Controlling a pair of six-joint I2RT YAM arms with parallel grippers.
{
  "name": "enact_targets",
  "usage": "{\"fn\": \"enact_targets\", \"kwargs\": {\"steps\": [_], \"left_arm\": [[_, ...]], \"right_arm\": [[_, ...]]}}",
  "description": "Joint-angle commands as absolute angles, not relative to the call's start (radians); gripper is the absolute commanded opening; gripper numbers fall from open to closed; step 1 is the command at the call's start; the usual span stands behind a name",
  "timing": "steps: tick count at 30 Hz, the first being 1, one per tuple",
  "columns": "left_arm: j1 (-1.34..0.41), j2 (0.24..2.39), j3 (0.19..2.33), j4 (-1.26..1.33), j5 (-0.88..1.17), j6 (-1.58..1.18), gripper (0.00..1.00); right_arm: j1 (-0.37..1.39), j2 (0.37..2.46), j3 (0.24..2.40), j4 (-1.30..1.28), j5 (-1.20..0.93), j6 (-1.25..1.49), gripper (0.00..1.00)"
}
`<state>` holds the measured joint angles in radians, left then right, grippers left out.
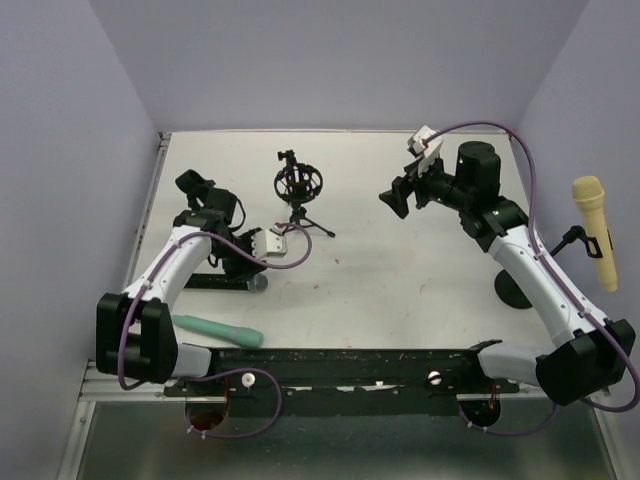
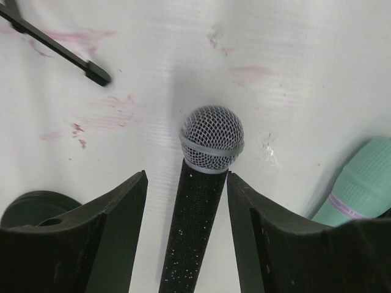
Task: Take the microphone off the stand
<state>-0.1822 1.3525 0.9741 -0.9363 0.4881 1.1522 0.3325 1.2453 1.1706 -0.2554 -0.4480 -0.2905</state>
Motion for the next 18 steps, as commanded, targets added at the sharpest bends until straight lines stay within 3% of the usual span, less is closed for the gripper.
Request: {"fn": "enact_targets", "kwargs": {"steps": [1,11,18], "left_arm": [[-0.189,1.255,0.976,-0.81,0.667,0.976,0.63],[-0.189,1.057,0.965,-0.488,0.759,0.522,0.66],[-0.189,1.002,1.006,-0.361,0.596,0.241,0.68]], "right_arm": [[0.328,1.298,1.215,-0.23,-0.57,-0.298,0.97],[0.334,1.425,1.307,-0.069,-0.94,-0.146,0.92],[0.437,1.503,1.374,-0.055,-0.829,-0.294,0.9]]}}
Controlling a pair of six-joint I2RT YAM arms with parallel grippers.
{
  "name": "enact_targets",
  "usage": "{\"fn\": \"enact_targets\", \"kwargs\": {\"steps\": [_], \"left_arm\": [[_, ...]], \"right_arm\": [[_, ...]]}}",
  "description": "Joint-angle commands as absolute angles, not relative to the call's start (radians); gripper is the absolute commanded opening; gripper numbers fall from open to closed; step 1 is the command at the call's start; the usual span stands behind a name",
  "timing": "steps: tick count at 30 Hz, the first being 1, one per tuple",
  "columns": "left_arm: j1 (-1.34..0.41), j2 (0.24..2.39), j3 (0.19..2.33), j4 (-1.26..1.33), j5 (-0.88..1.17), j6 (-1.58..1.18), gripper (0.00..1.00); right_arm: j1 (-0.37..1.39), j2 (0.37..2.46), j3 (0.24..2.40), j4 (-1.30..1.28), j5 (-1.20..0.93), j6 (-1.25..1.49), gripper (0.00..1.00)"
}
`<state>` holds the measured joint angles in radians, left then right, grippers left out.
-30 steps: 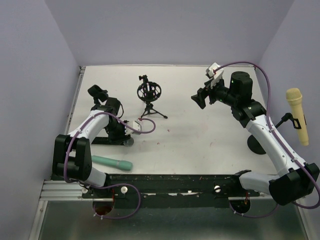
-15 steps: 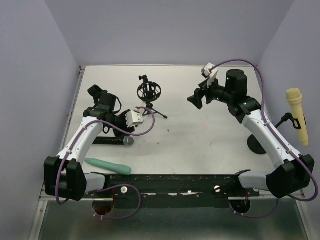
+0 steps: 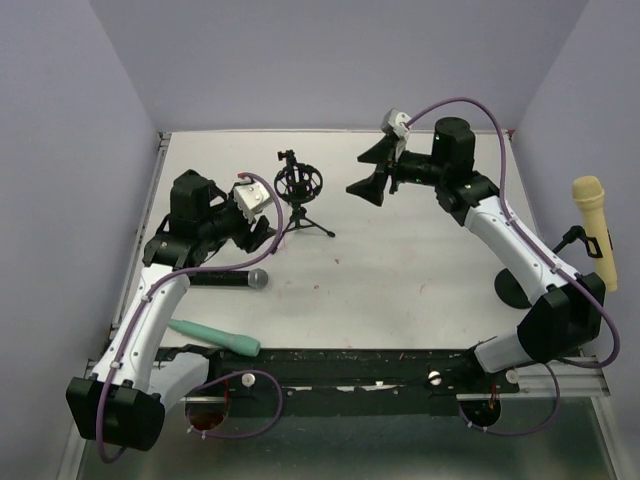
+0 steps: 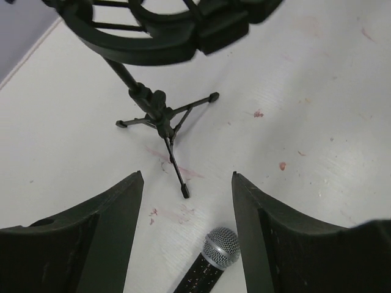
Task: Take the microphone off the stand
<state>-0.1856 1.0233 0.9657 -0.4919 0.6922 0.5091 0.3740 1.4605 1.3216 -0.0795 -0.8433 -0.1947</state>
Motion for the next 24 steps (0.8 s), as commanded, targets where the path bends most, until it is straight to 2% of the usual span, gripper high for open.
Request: {"fn": "enact_targets", "kwargs": {"steps": [1,7,12,24], "left_arm": [[-0.187,1.003,1.015,-0.351,0.575,0.201,0.69],[-0.187,1.015,1.104,-0.379,0.634,0.218,0.72],[-0.187,1.043,1.183,-0.397,0.681,0.23,0.77],[-0.239,1.141,1.282,-0.453,0.922,0.367,0.77]], "right_arm": [[0.454,1.512,1.379,-0.06,-0.81,-0.323,0.9],[0.557,1.569,1.469,-0.15,-0.758,-0.523,0.9],[0.591,1.594,1.502,-0.1,-0.73,-0.509,0.89],[0.626,1.534,1.505,-0.129,-0.761,-0.526,0.71]]}}
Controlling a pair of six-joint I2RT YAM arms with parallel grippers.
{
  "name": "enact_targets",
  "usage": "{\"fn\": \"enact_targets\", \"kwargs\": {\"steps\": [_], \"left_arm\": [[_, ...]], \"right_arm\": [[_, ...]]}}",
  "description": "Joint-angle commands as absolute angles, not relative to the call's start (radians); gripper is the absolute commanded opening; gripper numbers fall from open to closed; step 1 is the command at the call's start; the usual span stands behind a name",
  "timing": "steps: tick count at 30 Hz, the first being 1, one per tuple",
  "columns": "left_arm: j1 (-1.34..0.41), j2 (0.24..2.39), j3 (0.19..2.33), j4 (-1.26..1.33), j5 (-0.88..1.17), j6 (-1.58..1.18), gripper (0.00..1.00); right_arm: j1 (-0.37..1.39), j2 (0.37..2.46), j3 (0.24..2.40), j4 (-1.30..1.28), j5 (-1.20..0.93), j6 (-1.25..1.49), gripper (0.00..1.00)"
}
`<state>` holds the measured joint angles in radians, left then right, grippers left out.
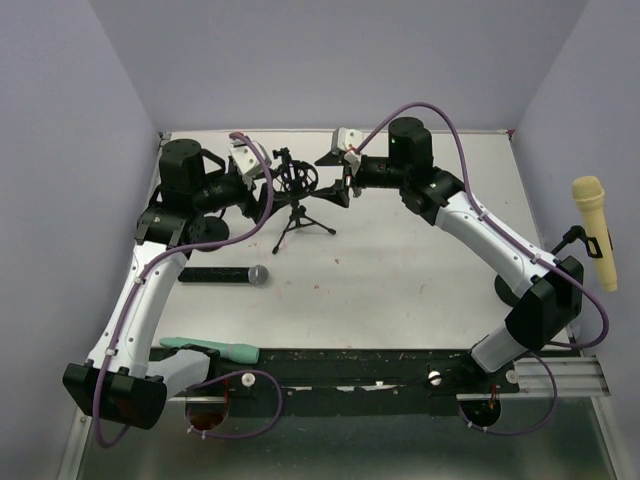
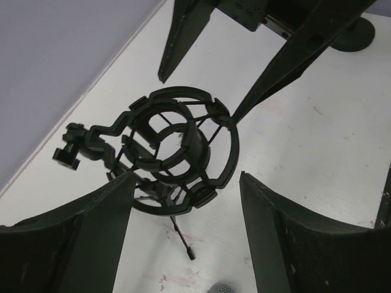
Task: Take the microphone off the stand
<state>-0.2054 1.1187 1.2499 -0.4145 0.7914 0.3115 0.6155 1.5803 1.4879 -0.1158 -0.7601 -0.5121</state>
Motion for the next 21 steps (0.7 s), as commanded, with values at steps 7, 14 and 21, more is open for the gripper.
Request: {"fn": "enact_targets", "kwargs": {"steps": [7,14,21], "left_arm": [[-0.345,1.192,1.327,-0.485,0.982,0.419,0.75],[-0.402,1.259,1.405,-0.555,1.003,0.494,0.7],[-0.403,1.264,1.413,-0.624,0.927,0.584,0.66]], "right_arm": [[0.626,1.457,1.45,-0.159,-0.736,-0.529,0.68],[0.626,1.362,1.381,-0.147,-0.729,-0.468,0.64],[0.626,1.361,1.342,-0.123,-0.788,-0.381,0.75]]}}
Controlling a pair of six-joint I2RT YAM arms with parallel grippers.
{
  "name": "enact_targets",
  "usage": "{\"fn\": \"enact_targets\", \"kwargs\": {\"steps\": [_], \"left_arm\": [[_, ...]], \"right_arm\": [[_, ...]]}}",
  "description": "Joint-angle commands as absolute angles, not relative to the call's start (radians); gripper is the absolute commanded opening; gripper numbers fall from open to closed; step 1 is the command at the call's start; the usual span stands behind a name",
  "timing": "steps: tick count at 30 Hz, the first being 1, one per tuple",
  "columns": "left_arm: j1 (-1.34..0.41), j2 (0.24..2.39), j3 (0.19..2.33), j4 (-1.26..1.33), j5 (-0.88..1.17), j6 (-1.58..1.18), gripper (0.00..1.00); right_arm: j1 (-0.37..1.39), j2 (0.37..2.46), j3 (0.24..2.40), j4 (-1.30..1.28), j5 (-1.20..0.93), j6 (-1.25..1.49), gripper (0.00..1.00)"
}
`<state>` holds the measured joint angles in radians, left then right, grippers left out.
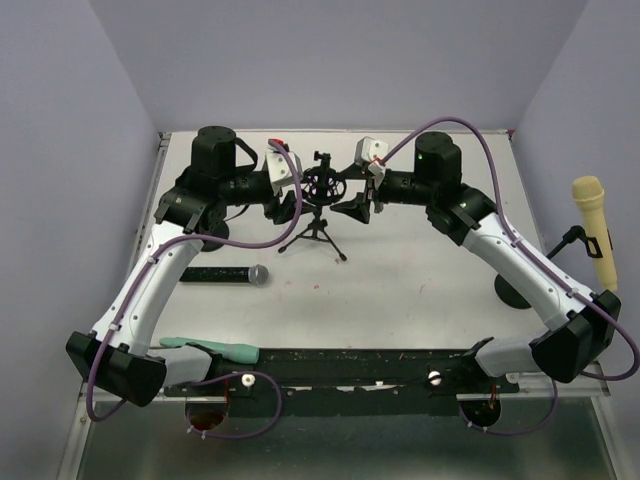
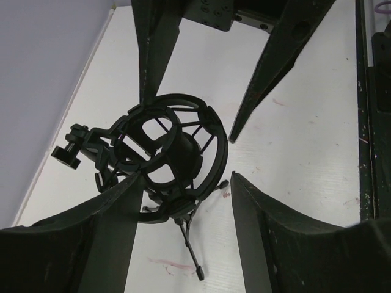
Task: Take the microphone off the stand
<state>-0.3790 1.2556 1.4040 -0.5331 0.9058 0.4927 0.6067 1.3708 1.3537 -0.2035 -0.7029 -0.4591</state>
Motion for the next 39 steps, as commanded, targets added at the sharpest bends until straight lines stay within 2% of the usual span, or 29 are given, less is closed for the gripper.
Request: {"fn": "enact_targets", "kwargs": {"steps": [1,2,4,7,14,18,22,28,35,39], "left_arm": [[-0.403,1.255,1.408,-0.64,0.905,0.606,0.64],[-0.403,1.243,1.398,-0.65,0.89,0.621,0.62],[-0.403,1.214,1.367,-0.649,0.859,0.644,0.59],[-0.403,1.166,1.307,-0.638,0.838,0.695,0.56],[-0.403,1.137,1.29,-0.615,0.798,0.687,0.54],[-0.403,1.082,1.273,-0.583,0.755,0.663,0.63],[-0.403,1.048,1.269,-0.577,0.721,0.618,0.73],[-0.403,1.022,1.295,-0.669,0.698,0.623,0.74],[-0.403,1.035,1.333,-0.727,0.707,0.634,0.75],[-0.403,1.045,1.364,-0.765,0.689,0.652,0.74]], "right_arm": [[0.627,1.359,1.345,-0.129,-0.781,-0.361,0.83],[0.623,1.356,1.364,-0.147,-0.756,-0.329,0.9],[0.589,1.362,1.437,-0.243,-0.752,-0.293,0.95],[0.496,1.373,1.508,-0.342,-0.888,-0.252,0.95],[0.347,1.405,1.483,-0.287,-1.005,-0.143,0.94],[0.31,1.465,1.462,-0.186,-0.941,-0.135,0.87],[0.311,1.525,1.425,-0.208,-0.96,-0.324,0.9],[0.311,1.618,1.445,-0.347,-1.164,-0.505,0.95],[0.353,1.693,1.448,-0.239,-1.255,-0.437,0.94],[0.382,1.741,1.43,-0.094,-1.233,-0.337,0.89]]}}
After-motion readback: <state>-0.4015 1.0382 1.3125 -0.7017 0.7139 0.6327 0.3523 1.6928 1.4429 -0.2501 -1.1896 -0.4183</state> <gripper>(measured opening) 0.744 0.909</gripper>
